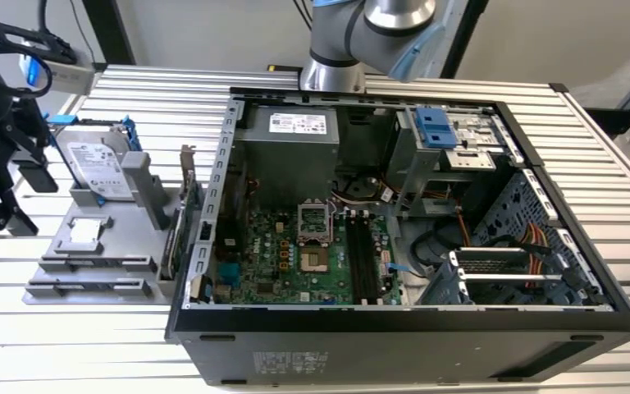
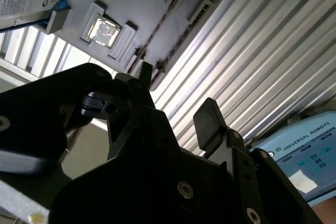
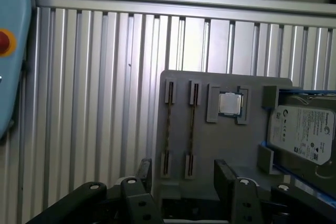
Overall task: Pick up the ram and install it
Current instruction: 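Pick up the ram and move it above insertion slot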
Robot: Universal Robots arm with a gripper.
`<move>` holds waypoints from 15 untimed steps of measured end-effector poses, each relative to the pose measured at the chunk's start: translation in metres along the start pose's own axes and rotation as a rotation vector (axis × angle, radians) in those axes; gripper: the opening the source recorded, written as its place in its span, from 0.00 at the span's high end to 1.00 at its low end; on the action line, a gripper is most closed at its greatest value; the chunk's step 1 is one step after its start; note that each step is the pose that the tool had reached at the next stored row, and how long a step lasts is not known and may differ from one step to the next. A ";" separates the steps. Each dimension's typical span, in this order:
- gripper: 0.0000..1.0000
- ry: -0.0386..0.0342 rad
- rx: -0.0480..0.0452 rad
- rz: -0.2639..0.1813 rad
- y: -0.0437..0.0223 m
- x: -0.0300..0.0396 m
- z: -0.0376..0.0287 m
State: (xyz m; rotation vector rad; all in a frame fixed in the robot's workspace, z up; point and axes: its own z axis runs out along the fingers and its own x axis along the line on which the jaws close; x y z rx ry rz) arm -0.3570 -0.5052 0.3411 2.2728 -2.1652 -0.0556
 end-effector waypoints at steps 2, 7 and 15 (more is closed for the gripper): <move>0.00 -0.0001 0.0001 0.000 0.0000 0.0009 0.0004; 0.00 0.0000 0.0000 0.000 0.0000 0.0028 0.0013; 0.00 0.0002 -0.0002 0.000 0.0000 0.0044 0.0034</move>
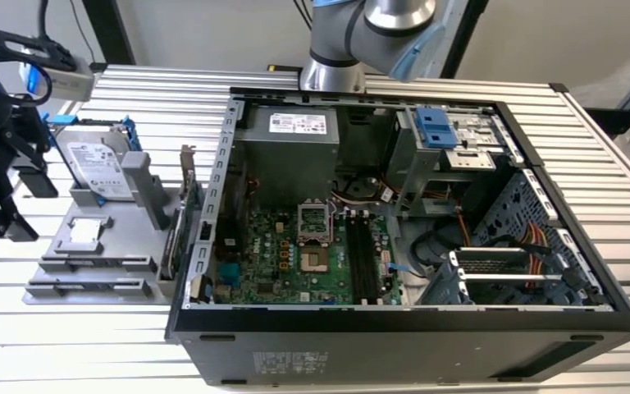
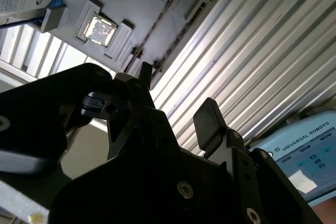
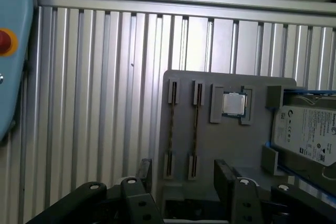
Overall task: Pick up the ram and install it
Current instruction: 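Pick up the ram and move it above insertion slot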
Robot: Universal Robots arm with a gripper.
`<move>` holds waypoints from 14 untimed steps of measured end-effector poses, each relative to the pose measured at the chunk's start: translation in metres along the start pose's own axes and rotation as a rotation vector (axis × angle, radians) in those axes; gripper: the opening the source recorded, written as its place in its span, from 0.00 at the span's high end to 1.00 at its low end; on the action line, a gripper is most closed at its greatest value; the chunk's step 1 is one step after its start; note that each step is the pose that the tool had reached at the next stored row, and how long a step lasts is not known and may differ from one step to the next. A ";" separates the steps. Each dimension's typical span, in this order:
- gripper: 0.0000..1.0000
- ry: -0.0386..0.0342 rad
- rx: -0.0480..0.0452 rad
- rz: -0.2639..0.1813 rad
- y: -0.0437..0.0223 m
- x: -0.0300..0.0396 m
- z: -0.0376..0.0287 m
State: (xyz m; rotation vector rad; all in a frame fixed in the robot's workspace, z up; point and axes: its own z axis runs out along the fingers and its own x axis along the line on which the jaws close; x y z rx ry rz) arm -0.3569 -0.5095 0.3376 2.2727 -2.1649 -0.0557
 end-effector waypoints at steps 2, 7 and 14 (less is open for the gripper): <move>0.00 -0.0001 0.0001 0.000 0.0000 0.0002 0.0006; 0.00 -0.0001 0.0001 0.000 -0.0001 0.0004 0.0024; 0.00 -0.0002 0.0003 0.000 -0.0001 0.0004 0.0043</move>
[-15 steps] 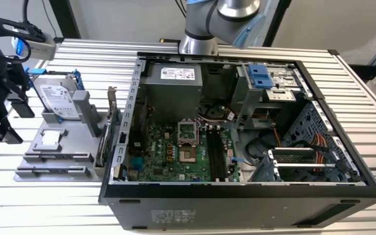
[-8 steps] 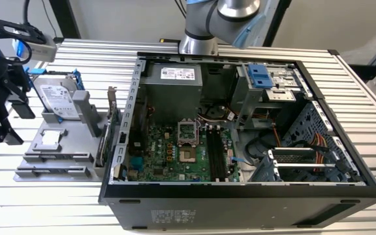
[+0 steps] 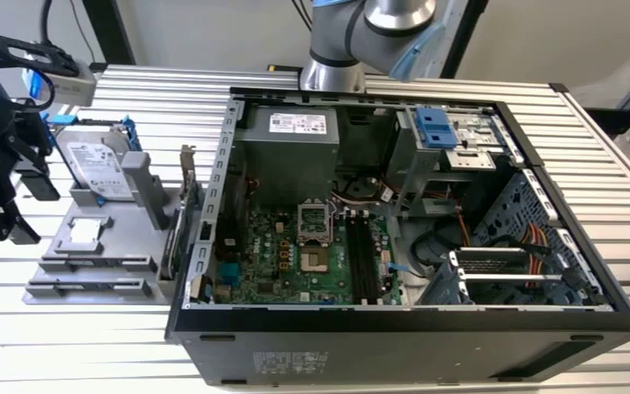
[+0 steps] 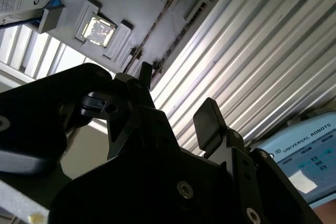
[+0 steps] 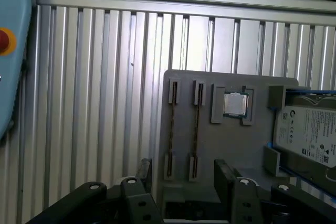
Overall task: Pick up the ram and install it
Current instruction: 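Pick up the ram and move it above insertion slot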
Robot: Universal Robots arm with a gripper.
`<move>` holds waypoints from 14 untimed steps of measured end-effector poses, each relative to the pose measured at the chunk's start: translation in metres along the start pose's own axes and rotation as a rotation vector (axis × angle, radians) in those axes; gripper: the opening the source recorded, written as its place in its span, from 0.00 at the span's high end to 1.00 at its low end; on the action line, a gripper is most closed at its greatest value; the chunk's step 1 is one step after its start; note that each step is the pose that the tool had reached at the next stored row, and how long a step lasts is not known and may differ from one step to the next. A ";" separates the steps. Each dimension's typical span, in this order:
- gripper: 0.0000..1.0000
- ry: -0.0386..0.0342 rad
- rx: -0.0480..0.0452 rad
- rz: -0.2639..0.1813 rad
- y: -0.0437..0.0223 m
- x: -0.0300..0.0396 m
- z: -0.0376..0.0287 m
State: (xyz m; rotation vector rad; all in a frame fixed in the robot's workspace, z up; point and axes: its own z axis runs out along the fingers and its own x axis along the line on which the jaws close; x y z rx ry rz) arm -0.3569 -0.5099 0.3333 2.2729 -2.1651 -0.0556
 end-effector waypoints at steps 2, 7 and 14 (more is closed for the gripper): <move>0.00 0.0001 -0.0001 0.000 0.0000 0.0000 0.0005; 0.00 0.0001 -0.0001 0.000 -0.0001 0.0001 0.0021; 0.00 0.0001 -0.0001 0.000 -0.0001 0.0001 0.0042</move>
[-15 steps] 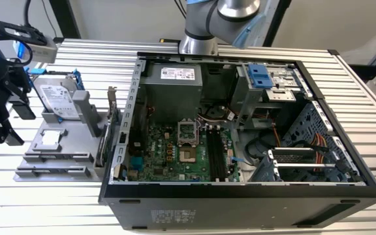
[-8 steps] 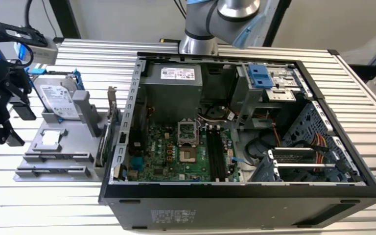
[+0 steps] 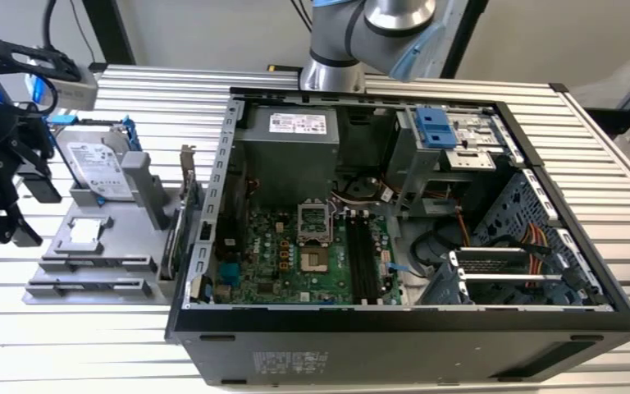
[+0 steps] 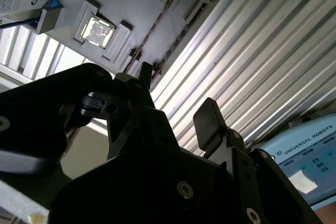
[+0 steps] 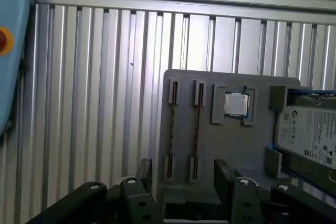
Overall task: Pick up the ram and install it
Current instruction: 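Pick up the ram and move it above insertion slot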
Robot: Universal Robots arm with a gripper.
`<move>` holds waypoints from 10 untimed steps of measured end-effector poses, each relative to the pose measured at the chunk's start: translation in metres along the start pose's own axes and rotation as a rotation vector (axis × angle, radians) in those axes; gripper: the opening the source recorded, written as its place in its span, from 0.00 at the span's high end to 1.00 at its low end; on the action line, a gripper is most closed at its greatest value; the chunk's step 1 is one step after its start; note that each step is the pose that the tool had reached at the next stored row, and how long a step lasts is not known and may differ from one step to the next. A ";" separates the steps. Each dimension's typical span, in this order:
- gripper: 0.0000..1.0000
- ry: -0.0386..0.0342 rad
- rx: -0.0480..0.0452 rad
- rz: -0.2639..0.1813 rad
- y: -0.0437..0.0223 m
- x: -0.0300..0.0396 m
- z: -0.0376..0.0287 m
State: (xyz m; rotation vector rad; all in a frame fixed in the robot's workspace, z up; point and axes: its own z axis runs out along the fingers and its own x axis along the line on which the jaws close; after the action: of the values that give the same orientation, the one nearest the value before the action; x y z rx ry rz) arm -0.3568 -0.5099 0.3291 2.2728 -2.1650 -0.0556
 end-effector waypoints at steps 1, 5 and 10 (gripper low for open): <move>0.00 0.0000 0.0000 0.000 0.0000 0.0000 0.0003; 0.00 0.0000 0.0000 0.000 0.0000 0.0000 0.0014; 0.00 0.0000 0.0000 0.000 0.0000 0.0001 0.0024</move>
State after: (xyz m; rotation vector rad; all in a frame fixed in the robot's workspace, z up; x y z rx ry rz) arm -0.3569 -0.5099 0.3267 2.2728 -2.1651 -0.0556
